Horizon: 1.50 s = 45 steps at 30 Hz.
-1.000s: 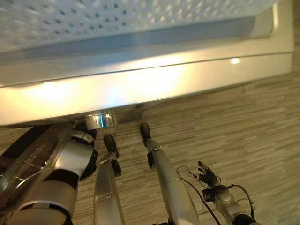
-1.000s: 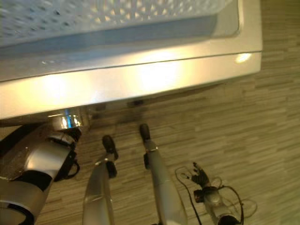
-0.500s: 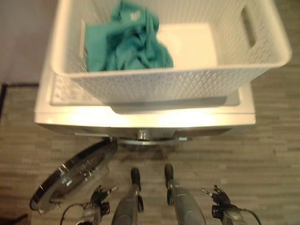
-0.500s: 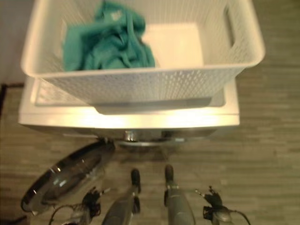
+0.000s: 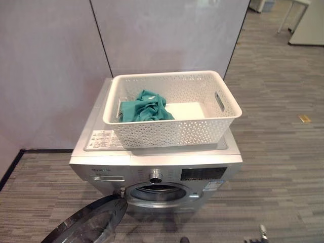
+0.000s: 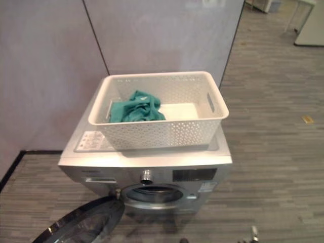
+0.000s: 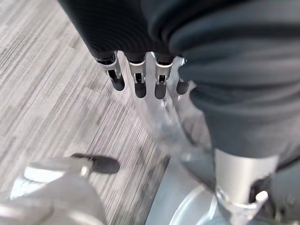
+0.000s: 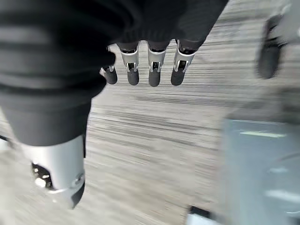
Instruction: Grab the laundry basket,head to the washer,open it,put in the laundry and shut it.
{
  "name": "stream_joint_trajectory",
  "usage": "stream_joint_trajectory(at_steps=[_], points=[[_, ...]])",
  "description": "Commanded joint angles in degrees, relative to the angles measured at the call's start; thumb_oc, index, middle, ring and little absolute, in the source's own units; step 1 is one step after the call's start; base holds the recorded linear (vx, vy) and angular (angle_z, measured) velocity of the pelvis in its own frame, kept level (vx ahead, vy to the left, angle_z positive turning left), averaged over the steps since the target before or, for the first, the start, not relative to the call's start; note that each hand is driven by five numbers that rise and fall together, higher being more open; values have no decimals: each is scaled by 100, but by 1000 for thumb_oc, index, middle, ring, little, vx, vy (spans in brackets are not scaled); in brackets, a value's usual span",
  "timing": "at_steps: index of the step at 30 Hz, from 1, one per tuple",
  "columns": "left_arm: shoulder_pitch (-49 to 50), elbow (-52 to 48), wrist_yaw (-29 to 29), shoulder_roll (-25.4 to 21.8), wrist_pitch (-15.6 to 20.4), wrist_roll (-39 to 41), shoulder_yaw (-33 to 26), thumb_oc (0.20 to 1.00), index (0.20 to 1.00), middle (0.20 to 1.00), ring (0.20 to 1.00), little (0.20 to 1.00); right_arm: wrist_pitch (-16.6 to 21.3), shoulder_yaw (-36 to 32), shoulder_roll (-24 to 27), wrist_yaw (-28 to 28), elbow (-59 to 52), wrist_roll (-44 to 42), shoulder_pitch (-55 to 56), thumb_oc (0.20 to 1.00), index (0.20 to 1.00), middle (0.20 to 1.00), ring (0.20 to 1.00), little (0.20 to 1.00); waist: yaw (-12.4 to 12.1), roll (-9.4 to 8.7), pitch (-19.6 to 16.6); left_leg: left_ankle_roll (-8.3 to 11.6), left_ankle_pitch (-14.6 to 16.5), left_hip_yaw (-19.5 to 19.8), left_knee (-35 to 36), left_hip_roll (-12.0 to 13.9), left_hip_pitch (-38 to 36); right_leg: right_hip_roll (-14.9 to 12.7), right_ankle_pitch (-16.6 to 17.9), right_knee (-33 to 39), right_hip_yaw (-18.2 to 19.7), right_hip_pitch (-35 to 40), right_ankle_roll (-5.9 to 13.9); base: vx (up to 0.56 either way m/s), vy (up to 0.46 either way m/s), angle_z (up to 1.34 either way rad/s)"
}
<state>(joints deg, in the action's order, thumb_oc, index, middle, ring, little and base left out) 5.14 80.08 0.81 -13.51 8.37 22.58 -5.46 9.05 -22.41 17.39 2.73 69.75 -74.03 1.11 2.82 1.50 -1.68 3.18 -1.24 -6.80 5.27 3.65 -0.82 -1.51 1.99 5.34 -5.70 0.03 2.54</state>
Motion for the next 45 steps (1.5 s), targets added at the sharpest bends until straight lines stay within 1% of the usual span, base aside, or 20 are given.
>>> stream_joint_trajectory(at_steps=[1, 3, 4, 5, 8, 9, 11, 13, 14, 15, 17, 18, 19, 21, 24, 26, 28, 32, 40, 45], points=[[-321, 423, -11, -134, 29, 55, -124, 1000, 1000, 1000, 1000, 1000, 760, -383, 249, -249, -391, -281, -302, 1000, 1000, 1000, 1000, 1000, -17, -151, -28, 273, -302, 27, -27, -9, 237, -398, 357, -34, -421, -3, 484, 40, 17, 6], [-288, 356, -4, -77, 52, 2, -201, 1000, 1000, 1000, 1000, 1000, 1048, -462, 440, -450, -1240, 148, -316, 1000, 1000, 1000, 1000, 1000, -16, -172, -72, 253, -282, 64, -27, -12, 244, -409, 364, -34, -443, 16, 496, 36, 34, 16], [-249, 306, -28, -5, 42, 58, -175, 1000, 1000, 1000, 1000, 1000, 1410, -736, 592, -508, -1900, 11, -466, 1000, 1000, 1000, 1000, 1000, -29, -204, -98, 236, -257, 120, -27, -22, 260, -423, 360, -34, -471, 38, 504, 27, 43, 15], [-251, 302, -30, 4, 40, 67, -166, 1000, 1000, 1000, 1000, 1000, 1420, -740, 584, -525, -1936, 15, -451, 1000, 1000, 1000, 1000, 1000, -29, -194, -95, 235, -255, 126, -27, -23, 259, -423, 359, -34, -477, 42, 506, 51, 50, 13], [-215, 227, 1, 121, 21, 44, -79, 1000, 1000, 1000, 1000, 1000, 2194, -886, 738, -732, -3432, 312, -729, 1000, 1000, 1000, 1000, 1000, -132, -262, -143, 218, -233, 227, -27, -32, 305, -445, 330, -34, -563, 58, 520, 28, 46, 9], [-239, 241, 47, 130, -9, 31, -49, 1000, 1000, 1000, 1000, 1000, 2439, -886, 1007, -1084, -3647, 570, -972, 1000, 1000, 1000, 1000, 1000, -173, -298, -130, 220, -219, 258, -27, -40, 304, -453, 320, -34, -595, 84, 527, 42, 46, 11], [-237, 227, 90, 119, -66, -1, -34, 1000, 1000, 1000, 1000, 1000, 2437, -805, 1655, -1426, -4425, 1306, -1241, 1000, 1000, 1000, 1000, 1000, -252, -407, -116, 219, -224, 327, -27, -58, 328, -466, 325, -34, -661, 103, 533, 20, 30, 15], [-181, 255, 75, 58, -92, -93, -7, 1000, 1000, 1000, 1000, 1000, 2184, -762, 2477, -1644, -4580, 2323, -1405, 1000, 1000, 1000, 1000, 1000, -361, -554, -133, 233, -190, 392, -27, -71, 317, -478, 283, -34, -725, 166, 552, 16, 16, 31], [-192, 252, 76, 84, -92, -92, -15, 1000, 1000, 1000, 1000, 1000, 2174, -738, 2504, -1692, -4575, 2366, -1450, 1000, 1000, 1000, 1000, 1000, -346, -534, -127, 225, -231, 399, -27, -80, 348, -485, 314, -34, -733, 140, 550, -7, 10, 35], [-165, 253, 69, 47, -104, -98, 0, 1000, 1000, 1000, 1000, 1000, 2042, -531, 3003, -1730, -4757, 2808, -1705, 1000, 1000, 1000, 1000, 1000, -409, -615, -129, 227, -233, 420, -27, -87, 359, -496, 308, -34, -769, 153, 560, -7, 14, 21], [-162, 260, 56, -38, -115, -63, -93, 1000, 1000, 1000, 1000, 1000, 1903, -372, 3493, -1770, -4991, 3303, -1903, 1000, 1000, 1000, 1000, 1000, -482, -716, -136, 228, -239, 462, -27, -92, 401, -508, 299, -34, -815, 148, 570, 14, 12, 6], [-101, 257, 28, -177, -124, 153, -288, 1000, 1000, 1000, 1000, 1000, 1524, 282, 4493, -1465, -5378, 4096, -2478, 1000, 1000, 1000, 1000, 1000, -649, -906, -146, 236, -254, 536, -27, -113, 450, -526, 301, -34, -888, 165, 585, 9, 8, 10], [-99, 258, 26, -159, -122, 154, -305, 1000, 1000, 1000, 1000, 1000, 1518, 345, 4510, -1473, -5353, 4103, -2547, 1000, 1000, 1000, 1000, 1000, -630, -890, -149, 235, -255, 537, -27, -115, 455, -528, 300, -34, -888, 161, 586, 8, 11, 11], [-67, 260, -55, -265, -99, 18, -299, 1000, 1000, 1000, 1000, 1000, 1135, 1065, 5570, -1182, -5464, 5136, -3088, 1000, 1000, 1000, 1000, 1000, -737, -1001, -138, 247, -243, 560, -27, -127, 454, -531, 294, -34, -928, 188, 600, 9, 11, 18], [-82, 269, -190, -423, -98, -71, -165, 1000, 1000, 1000, 1000, 1000, 847, 2662, 6554, -363, -5254, 5379, -4323, 1000, 1000, 1000, 1000, 1000, -865, -1163, -114, 259, -279, 597, -27, -147, 478, -546, 326, -34, -987, 208, 614, -3, 11, 16], [-67, 260, -288, -439, -97, -73, -179, 1000, 1000, 1000, 1000, 1000, 729, 3865, 6974, -151, -5213, 5837, -5347, 1000, 1000, 1000, 1000, 1000, -865, -1203, -136, 261, -289, 643, -27, -161, 497, -554, 332, -34, -1037, 227, 625, 7, 20, 13], [-116, 216, -391, -508, -102, -125, -108, 1000, 1000, 1000, 1000, 1000, 645, 5182, 7158, 86, -5201, 6397, -6405, 1000, 1000, 1000, 1000, 1000, -912, -1303, -154, 260, -328, 722, -27, -184, 550, -568, 340, -34, -1123, 232, 639, 5, 21, 12], [-111, 213, -449, -399, -131, -233, -184, 1000, 1000, 1000, 1000, 1000, 638, 6729, 7294, 258, -5333, 6683, -7788, 1000, 1000, 1000, 1000, 1000, -876, -1240, -179, 253, -337, 872, -27, -216, 581, -583, 320, -34, -1265, 296, 645, 6, 7, 32], [-42, 297, -637, -314, -196, -515, -266, 1000, 1000, 1000, 1000, 1000, 661, 7161, 7422, 857, -6036, 6934, -7784, 1000, 1000, 1000, 1000, 1000, -871, -1226, -190, 206, -282, 841, -27, -219, 553, -601, 310, -34, -1213, 291, 647, 7, 10, 3], [-60, 184, -670, -294, -171, -655, -204, 1000, 1000, 1000, 1000, 1000, 782, 7905, 7411, 987, -6523, 7529, -8086, 1000, 1000, 1000, 1000, 1000, -891, -1209, -121, 188, -285, 781, -27, -196, 597, -597, 330, -34, -1130, 172, 650, -32, 9, -5]])
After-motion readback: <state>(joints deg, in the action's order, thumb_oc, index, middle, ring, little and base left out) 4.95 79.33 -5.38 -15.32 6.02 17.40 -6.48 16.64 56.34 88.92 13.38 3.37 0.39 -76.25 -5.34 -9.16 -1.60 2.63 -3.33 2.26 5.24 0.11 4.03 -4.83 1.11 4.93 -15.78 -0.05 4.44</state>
